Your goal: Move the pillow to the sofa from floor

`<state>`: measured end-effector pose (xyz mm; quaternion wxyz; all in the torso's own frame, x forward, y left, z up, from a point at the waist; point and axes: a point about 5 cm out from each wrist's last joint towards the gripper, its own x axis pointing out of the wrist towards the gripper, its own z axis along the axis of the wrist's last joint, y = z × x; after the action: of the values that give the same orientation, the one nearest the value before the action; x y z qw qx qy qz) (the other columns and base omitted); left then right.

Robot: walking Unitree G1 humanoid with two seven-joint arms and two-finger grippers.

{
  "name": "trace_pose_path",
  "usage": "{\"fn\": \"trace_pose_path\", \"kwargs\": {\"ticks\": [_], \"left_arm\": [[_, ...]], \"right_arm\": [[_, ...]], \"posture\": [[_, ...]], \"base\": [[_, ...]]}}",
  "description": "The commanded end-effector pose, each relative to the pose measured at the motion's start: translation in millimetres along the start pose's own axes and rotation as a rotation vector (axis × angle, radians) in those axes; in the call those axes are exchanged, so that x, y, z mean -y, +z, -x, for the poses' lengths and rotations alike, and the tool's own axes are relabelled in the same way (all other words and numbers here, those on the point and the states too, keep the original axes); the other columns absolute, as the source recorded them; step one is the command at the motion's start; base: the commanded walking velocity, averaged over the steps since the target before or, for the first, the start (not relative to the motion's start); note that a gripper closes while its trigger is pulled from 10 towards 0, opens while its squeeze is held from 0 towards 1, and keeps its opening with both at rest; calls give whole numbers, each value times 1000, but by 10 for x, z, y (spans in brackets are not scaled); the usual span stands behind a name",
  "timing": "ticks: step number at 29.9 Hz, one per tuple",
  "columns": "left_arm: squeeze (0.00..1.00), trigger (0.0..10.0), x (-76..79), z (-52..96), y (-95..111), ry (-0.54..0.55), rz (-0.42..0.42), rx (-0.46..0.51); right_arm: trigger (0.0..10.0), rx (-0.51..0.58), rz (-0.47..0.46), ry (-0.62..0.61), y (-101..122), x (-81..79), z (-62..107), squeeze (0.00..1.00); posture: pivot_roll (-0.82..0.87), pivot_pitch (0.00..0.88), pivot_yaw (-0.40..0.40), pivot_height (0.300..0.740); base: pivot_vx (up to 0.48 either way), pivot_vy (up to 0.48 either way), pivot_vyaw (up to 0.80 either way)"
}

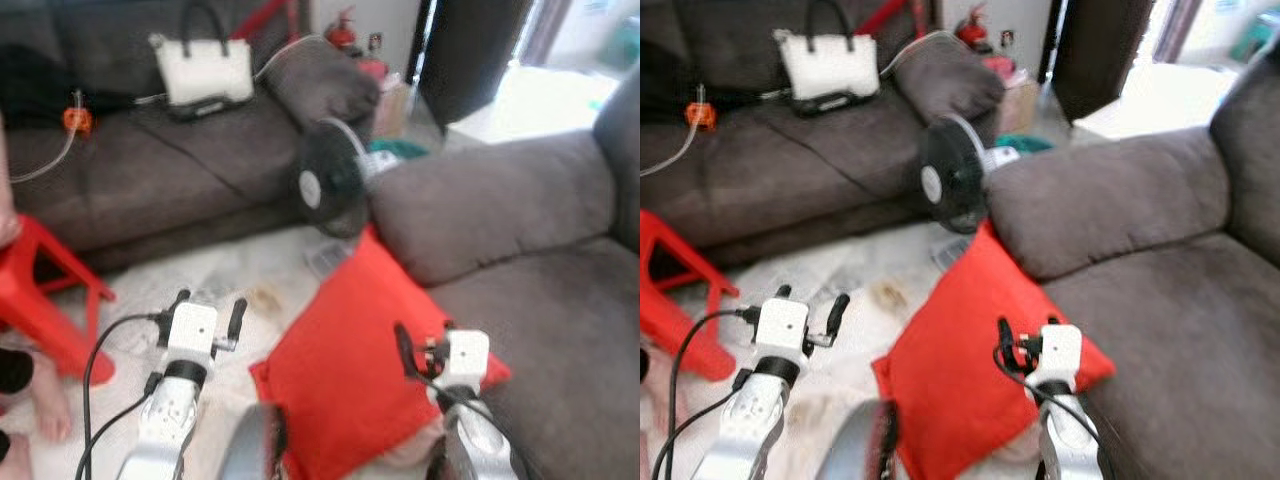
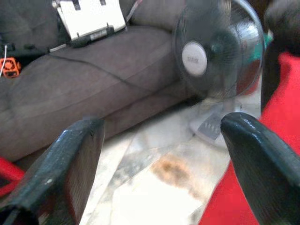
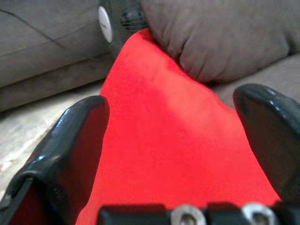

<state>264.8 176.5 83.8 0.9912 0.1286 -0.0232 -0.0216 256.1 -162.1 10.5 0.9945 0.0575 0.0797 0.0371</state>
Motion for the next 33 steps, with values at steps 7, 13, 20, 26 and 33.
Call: {"fn": "trace_pose_path", "kwargs": {"ticks": [7,13,20,26,33], "left_arm": [[0,10000,4,-8,1,-2,-11,-1],[0,10000,16,-8,-1,-18,-7,0],[0,10000,52,-19,17,-51,6,1],[0,10000,105,-44,56,-106,30,2],[0,10000,142,-46,46,-121,44,-8]], "right_arm": [[10000,-1,-9,-10,30,22,-2,0],[10000,-8,-11,-12,37,13,-2,0],[10000,-10,-11,-15,45,5,-8,0],[10000,-44,-50,-61,40,20,-71,0],[10000,-101,-134,-60,10,33,-186,1000]], "posture": [[105,16,-23,554],[106,16,-23,554],[105,16,-23,554],[112,15,-24,554],[117,16,-31,554]], "base": [[191,0,0],[0,0,0],[0,0,0],[0,0,0],[0,0,0]]}}
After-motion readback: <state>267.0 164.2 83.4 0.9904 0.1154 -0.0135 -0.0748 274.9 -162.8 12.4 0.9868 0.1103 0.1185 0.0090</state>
